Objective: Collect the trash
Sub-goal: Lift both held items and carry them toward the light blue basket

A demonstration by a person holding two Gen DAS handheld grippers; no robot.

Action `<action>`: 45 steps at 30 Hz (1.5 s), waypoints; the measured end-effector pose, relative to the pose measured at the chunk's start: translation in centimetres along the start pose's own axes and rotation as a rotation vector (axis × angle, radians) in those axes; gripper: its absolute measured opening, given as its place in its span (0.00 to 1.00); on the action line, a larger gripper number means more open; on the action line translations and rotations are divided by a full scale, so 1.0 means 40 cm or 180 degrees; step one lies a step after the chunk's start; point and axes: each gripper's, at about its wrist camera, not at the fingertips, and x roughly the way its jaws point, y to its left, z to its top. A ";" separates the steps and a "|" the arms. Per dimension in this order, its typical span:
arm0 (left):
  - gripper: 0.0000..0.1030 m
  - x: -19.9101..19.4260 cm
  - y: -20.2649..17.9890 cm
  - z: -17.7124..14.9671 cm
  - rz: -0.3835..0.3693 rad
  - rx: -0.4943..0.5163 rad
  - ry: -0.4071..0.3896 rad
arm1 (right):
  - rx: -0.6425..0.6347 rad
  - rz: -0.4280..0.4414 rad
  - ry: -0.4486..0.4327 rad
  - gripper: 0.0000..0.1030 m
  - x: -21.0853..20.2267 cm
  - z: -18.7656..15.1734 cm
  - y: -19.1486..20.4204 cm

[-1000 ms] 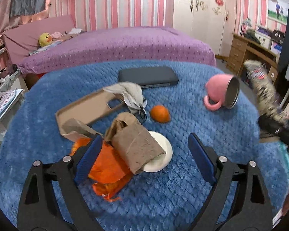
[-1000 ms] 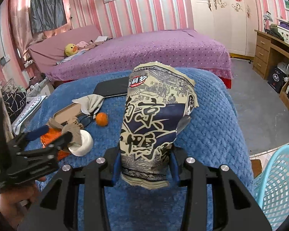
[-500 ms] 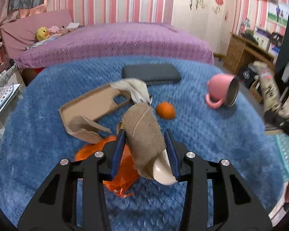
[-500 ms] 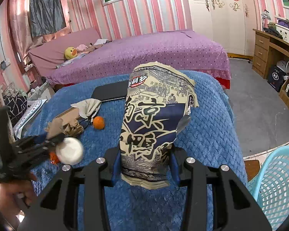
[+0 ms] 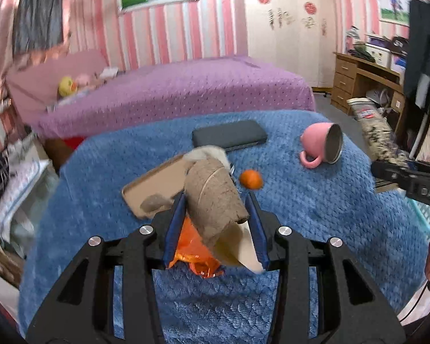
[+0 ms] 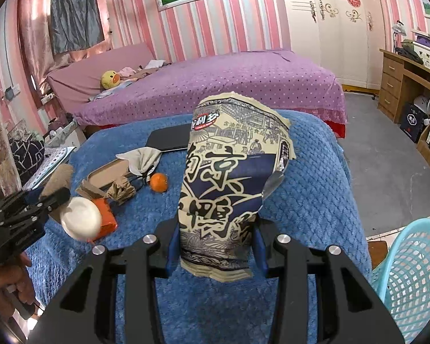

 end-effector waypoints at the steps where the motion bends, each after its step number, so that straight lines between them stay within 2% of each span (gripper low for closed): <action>1: 0.40 -0.002 -0.009 0.003 0.0032 0.0089 -0.0008 | -0.0006 -0.0003 0.0002 0.40 0.001 0.000 0.001; 3: 0.38 -0.005 -0.032 0.004 0.0143 0.0324 -0.0058 | -0.0009 -0.0013 0.0011 0.40 0.003 0.000 0.002; 4: 0.38 -0.004 -0.032 0.005 0.0128 0.0328 -0.0054 | -0.0007 -0.0013 0.0016 0.40 0.004 0.000 0.002; 8: 0.36 0.005 0.007 0.012 -0.0118 -0.0051 0.0020 | -0.0028 -0.0010 0.0024 0.40 0.003 0.001 0.000; 19: 0.33 -0.024 -0.001 0.021 -0.0229 -0.0169 -0.0091 | -0.0029 -0.0003 -0.0033 0.40 -0.021 0.002 -0.005; 23: 0.32 -0.031 -0.015 0.027 -0.0261 -0.0175 -0.0130 | 0.0020 -0.0073 -0.0117 0.40 -0.055 0.004 -0.026; 30: 0.33 -0.052 -0.023 0.031 -0.0313 -0.0201 -0.0199 | 0.0079 -0.0307 -0.0430 0.40 -0.166 0.013 -0.068; 45: 0.33 -0.087 -0.060 0.041 -0.0408 -0.0229 -0.0320 | 0.0095 -0.0502 -0.0626 0.40 -0.265 0.023 -0.136</action>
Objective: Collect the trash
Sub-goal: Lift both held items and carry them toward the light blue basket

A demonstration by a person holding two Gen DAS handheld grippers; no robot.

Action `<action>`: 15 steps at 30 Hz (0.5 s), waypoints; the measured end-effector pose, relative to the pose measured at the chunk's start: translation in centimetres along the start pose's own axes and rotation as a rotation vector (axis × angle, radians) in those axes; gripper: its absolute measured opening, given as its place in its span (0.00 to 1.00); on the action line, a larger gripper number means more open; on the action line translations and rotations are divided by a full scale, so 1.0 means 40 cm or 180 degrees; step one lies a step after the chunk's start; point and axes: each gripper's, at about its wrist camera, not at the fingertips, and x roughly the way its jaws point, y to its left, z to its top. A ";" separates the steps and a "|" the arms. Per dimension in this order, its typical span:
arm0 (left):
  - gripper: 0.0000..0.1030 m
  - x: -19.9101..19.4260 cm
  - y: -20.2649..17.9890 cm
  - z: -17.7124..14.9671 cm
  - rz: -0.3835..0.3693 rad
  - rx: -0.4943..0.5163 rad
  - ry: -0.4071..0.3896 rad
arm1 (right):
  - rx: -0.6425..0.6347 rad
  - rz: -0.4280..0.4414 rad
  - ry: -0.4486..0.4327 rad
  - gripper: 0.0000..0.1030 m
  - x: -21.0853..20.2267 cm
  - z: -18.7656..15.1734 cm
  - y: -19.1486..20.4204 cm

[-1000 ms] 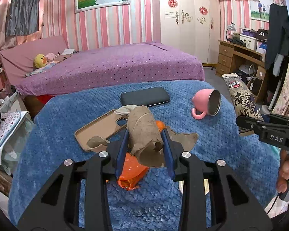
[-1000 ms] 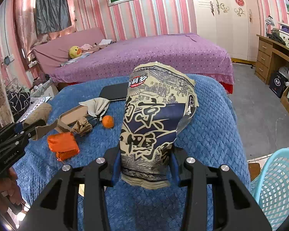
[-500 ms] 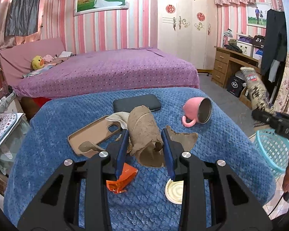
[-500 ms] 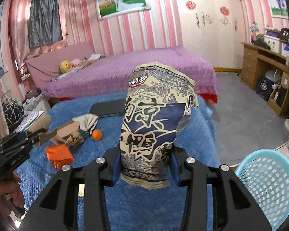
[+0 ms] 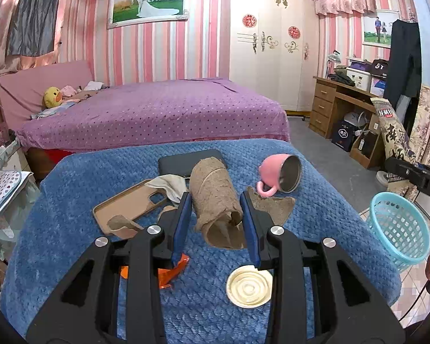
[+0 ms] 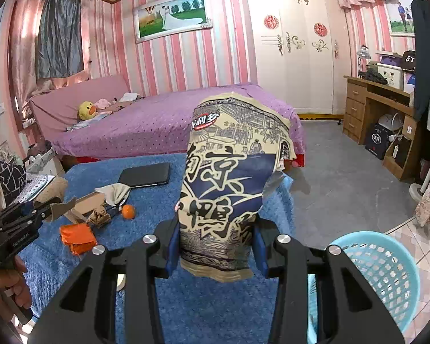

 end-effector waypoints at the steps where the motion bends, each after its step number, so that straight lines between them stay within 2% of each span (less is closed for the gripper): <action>1: 0.33 0.000 -0.006 0.000 -0.0013 0.0008 -0.0005 | 0.0011 -0.0010 -0.0016 0.40 -0.005 0.003 -0.005; 15: 0.33 -0.017 -0.089 0.017 -0.0265 -0.0026 -0.0075 | 0.0122 -0.0130 -0.0154 0.40 -0.058 0.028 -0.088</action>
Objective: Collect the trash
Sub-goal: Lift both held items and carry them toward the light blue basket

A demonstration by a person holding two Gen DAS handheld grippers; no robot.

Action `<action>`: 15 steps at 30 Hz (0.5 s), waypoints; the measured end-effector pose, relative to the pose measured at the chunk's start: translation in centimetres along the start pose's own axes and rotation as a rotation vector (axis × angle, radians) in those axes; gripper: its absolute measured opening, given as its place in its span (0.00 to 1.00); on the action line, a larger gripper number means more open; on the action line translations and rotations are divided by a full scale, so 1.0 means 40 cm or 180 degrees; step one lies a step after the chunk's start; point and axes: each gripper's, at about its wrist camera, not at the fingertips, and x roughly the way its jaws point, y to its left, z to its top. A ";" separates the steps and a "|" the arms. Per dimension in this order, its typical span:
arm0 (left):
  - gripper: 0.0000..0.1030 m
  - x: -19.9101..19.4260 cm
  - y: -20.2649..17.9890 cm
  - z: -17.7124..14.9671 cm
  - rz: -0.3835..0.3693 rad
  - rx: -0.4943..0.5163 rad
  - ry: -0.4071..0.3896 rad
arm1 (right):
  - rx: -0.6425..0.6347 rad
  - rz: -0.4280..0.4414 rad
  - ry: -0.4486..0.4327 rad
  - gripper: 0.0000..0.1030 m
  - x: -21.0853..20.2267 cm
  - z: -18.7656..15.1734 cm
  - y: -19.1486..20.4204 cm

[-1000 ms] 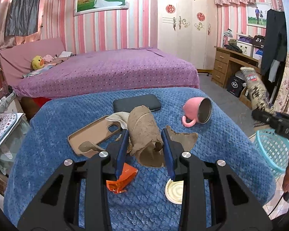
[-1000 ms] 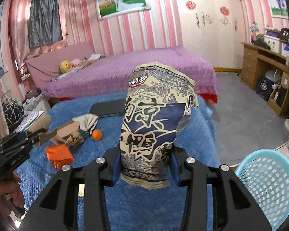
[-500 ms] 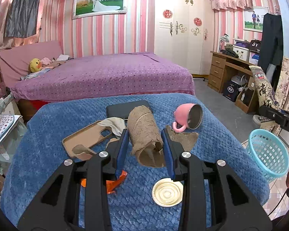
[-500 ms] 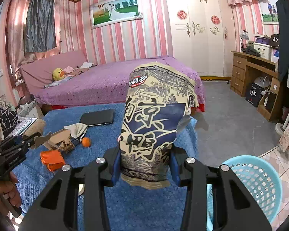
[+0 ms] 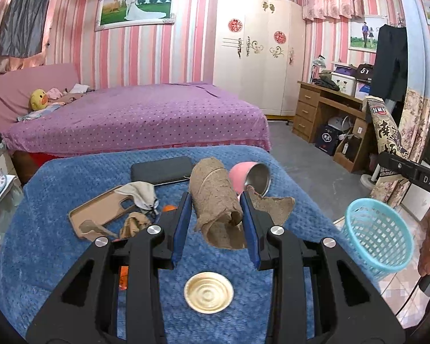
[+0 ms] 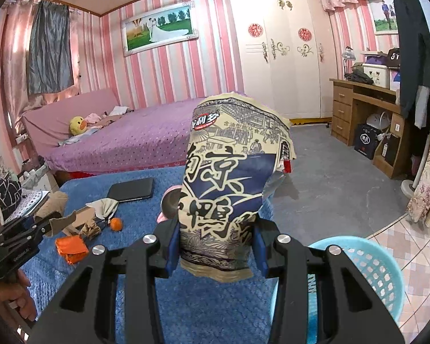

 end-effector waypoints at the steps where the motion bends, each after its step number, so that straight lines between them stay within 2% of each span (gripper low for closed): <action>1: 0.33 0.000 -0.006 0.001 -0.0012 -0.0001 0.0000 | -0.0008 -0.0024 -0.0019 0.40 -0.005 0.003 -0.007; 9: 0.33 0.010 -0.075 0.026 -0.0140 0.0004 -0.0012 | 0.0093 -0.0119 -0.0081 0.40 -0.025 0.015 -0.068; 15: 0.33 0.013 -0.176 0.051 -0.0282 0.0145 -0.0051 | 0.0134 -0.0218 -0.0087 0.41 -0.038 0.015 -0.113</action>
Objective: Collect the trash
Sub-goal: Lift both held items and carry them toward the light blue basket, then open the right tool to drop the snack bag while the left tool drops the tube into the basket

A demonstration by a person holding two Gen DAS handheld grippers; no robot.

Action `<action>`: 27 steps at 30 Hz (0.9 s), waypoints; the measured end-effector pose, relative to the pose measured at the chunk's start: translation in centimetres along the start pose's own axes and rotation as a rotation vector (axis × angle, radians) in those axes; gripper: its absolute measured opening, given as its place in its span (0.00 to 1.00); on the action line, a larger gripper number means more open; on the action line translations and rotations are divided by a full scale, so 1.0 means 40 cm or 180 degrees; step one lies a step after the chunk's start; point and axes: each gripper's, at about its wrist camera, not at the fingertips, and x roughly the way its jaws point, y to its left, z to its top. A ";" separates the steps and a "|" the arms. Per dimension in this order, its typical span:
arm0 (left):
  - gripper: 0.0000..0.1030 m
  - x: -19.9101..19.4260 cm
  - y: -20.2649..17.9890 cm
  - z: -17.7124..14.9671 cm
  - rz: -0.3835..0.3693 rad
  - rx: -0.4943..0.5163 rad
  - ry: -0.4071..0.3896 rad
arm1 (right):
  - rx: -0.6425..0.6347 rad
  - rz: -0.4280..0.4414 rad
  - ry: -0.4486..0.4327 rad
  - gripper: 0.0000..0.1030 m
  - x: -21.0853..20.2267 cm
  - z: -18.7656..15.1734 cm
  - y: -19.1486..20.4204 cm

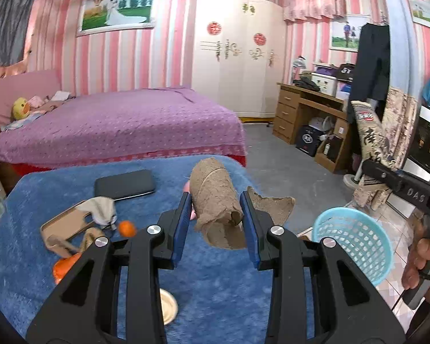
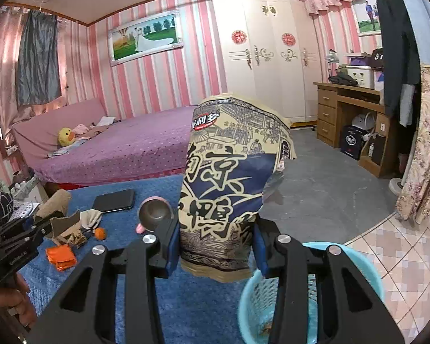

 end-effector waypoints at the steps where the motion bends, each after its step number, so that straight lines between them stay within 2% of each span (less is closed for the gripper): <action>1: 0.33 0.000 -0.013 0.002 -0.0017 0.0016 -0.0004 | 0.0007 -0.0018 0.0008 0.41 0.001 0.000 -0.007; 8: 0.33 0.009 -0.096 0.019 -0.0143 0.0070 -0.0033 | 0.0053 -0.0227 0.0165 0.42 0.009 -0.012 -0.080; 14: 0.33 0.015 -0.145 0.022 -0.0214 0.0114 -0.0028 | 0.0130 -0.0315 0.0192 0.42 -0.002 -0.016 -0.129; 21: 0.33 0.028 -0.191 0.029 -0.0265 0.0158 -0.0022 | 0.0187 -0.0342 0.0195 0.42 -0.008 -0.016 -0.146; 27: 0.33 0.037 -0.224 0.040 -0.0341 0.0185 -0.0019 | 0.0214 -0.0400 0.0318 0.42 0.010 -0.026 -0.162</action>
